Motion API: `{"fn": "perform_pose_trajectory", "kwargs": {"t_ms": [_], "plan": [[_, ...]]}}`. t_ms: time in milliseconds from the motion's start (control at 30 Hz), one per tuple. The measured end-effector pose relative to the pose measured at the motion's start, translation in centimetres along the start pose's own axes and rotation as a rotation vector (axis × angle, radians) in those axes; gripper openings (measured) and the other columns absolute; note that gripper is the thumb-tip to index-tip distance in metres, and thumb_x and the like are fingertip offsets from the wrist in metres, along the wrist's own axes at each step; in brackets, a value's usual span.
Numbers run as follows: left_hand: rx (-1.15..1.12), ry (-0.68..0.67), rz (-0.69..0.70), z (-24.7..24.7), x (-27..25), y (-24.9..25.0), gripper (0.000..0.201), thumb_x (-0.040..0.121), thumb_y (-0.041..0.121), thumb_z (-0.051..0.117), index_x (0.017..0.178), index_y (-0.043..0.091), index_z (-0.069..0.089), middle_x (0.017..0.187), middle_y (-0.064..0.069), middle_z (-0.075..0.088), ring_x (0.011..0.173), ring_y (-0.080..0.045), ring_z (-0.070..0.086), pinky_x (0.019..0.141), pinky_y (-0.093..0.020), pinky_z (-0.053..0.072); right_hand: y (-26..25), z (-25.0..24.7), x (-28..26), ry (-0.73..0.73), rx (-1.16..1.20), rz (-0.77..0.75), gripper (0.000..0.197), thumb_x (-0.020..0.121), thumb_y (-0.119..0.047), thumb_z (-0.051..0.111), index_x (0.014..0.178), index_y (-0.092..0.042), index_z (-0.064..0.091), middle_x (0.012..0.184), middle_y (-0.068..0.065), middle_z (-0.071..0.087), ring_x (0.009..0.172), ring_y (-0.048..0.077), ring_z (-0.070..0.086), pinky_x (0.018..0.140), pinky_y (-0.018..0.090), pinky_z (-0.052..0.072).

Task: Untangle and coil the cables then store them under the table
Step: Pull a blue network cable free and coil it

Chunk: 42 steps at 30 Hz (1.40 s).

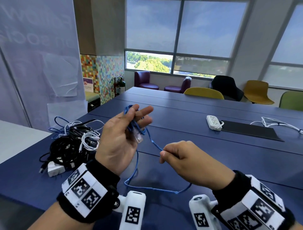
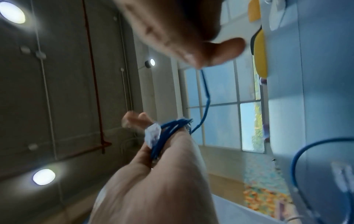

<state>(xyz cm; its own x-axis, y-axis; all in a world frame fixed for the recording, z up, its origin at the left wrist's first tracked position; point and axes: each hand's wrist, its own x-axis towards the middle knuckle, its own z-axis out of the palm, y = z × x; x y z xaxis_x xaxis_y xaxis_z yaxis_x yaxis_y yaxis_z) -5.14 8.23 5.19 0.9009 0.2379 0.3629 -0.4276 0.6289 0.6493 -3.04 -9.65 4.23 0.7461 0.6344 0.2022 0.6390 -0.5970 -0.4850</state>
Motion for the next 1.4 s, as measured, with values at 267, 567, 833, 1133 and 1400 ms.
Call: {"fn": "perform_pose_trajectory", "kwargs": {"t_ms": [267, 567, 833, 1133, 1400], "plan": [[0.909, -0.367, 0.049, -0.9, -1.0, -1.8, 0.036, 0.094, 0.026, 0.061, 0.104, -0.007, 0.054, 0.070, -0.004, 0.066, 0.059, -0.008, 0.059, 0.060, -0.020, 0.046, -3.2, -3.3, -0.2, 0.033, -0.054, -0.107, 0.022, 0.087, -0.017, 0.062, 0.070, -0.004, 0.066, 0.050, 0.004, 0.043, 0.046, 0.012, 0.037, 0.046, 0.016, 0.026], [0.670, -0.379, -0.227, 0.0, -1.7, -0.7, 0.037, 0.098, 0.041, 0.048, 0.089, 0.016, 0.074, 0.041, 0.005, 0.029, 0.041, -0.012, 0.024, 0.082, -0.046, 0.057, -1.5, -7.3, 1.4, 0.190, 0.314, -0.057, 0.007, 0.088, -0.013, 0.071, 0.089, -0.015, 0.077, 0.065, 0.004, 0.054, 0.040, 0.002, 0.042, 0.042, 0.009, 0.031], [-0.106, -0.195, -0.368, 0.3, -1.1, 0.4, 0.048, 0.098, 0.031, 0.042, 0.121, -0.009, 0.057, 0.043, 0.006, 0.028, 0.030, -0.004, 0.020, 0.086, -0.035, 0.056, 1.8, -2.2, 3.1, 0.263, 0.206, -0.051, 0.023, 0.097, -0.027, 0.058, 0.080, -0.039, 0.068, 0.056, -0.006, 0.048, 0.049, 0.005, 0.040, 0.053, 0.021, 0.037], [0.219, -0.104, -0.064, -0.7, 0.0, 0.1, 0.024, 0.092, 0.012, 0.047, 0.115, 0.004, 0.044, 0.103, -0.016, 0.073, 0.067, -0.019, 0.070, 0.092, -0.036, 0.053, -0.4, 1.3, 0.5, -0.140, -0.200, -0.074, 0.017, 0.096, -0.022, 0.047, 0.092, -0.026, 0.063, 0.092, -0.005, 0.069, 0.084, 0.018, 0.060, 0.079, 0.031, 0.048], [0.973, -0.342, -0.043, -1.8, -0.4, -0.8, 0.024, 0.097, 0.018, 0.050, 0.096, -0.006, 0.048, 0.073, -0.003, 0.072, 0.062, -0.035, 0.060, 0.059, -0.048, 0.046, -3.5, -3.0, 0.4, -0.137, 0.016, -0.105, 0.020, 0.093, -0.016, 0.058, 0.078, -0.021, 0.071, 0.049, -0.007, 0.050, 0.045, 0.008, 0.041, 0.050, 0.014, 0.030]]}}
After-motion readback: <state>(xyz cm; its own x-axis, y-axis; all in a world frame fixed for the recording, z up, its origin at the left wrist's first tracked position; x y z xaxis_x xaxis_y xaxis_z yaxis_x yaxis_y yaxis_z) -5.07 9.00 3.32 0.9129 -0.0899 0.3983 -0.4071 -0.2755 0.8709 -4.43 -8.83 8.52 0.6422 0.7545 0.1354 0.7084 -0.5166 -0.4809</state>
